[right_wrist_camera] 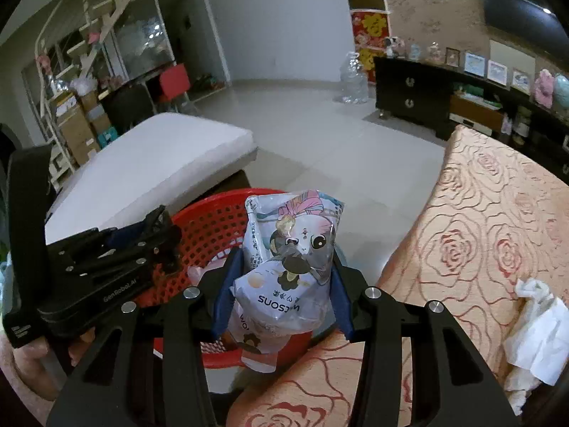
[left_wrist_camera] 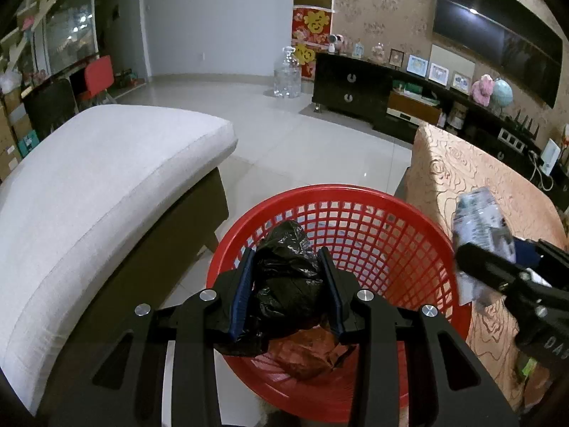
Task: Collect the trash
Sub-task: 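Carry the black bag and snack pouch to the wastebasket and release both, then move both tools back to the table toward the white tissues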
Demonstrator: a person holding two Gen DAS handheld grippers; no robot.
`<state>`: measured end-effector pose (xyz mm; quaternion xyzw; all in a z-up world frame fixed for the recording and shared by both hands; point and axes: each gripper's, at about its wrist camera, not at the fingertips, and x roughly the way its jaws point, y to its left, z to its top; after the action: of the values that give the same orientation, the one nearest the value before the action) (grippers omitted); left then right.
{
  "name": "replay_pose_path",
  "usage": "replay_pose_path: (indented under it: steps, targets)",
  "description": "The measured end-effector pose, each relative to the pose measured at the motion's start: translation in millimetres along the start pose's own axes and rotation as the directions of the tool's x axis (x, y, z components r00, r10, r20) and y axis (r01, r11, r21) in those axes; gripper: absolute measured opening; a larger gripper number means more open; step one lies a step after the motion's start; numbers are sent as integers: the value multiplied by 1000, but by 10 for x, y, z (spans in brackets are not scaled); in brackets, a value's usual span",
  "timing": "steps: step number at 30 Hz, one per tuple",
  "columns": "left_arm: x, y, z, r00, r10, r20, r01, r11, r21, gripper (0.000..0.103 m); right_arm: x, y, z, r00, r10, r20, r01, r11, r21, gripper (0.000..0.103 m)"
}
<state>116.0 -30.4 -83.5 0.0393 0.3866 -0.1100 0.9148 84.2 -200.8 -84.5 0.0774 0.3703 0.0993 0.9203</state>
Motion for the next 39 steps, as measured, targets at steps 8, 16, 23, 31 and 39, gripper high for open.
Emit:
replay_pose_path:
  steps: [8, 16, 23, 31, 39]
  targets:
    - [45, 78, 0, 999, -38, -24, 37, 999, -27, 41, 109, 25, -15, 999, 30, -29, -30, 1000, 8, 61]
    - [-20, 165, 7, 999, -54, 6, 55, 996, -71, 71, 5, -96, -18, 1000, 25, -6, -25, 999, 45, 67]
    - [-106, 123, 34, 997, -59, 48, 62, 996, -67, 75, -123, -270, -8, 1000, -10, 20, 9, 997, 81, 67]
    - [-166, -22, 44, 994, -78, 72, 81, 996, -40, 75, -285, -450, -68, 995, -93, 40, 89, 991, 101, 70]
    - [-180, -251, 28, 991, -109, 72, 109, 994, -6, 75, -648, -833, -168, 975, -210, 70, 198, 968, 155, 74]
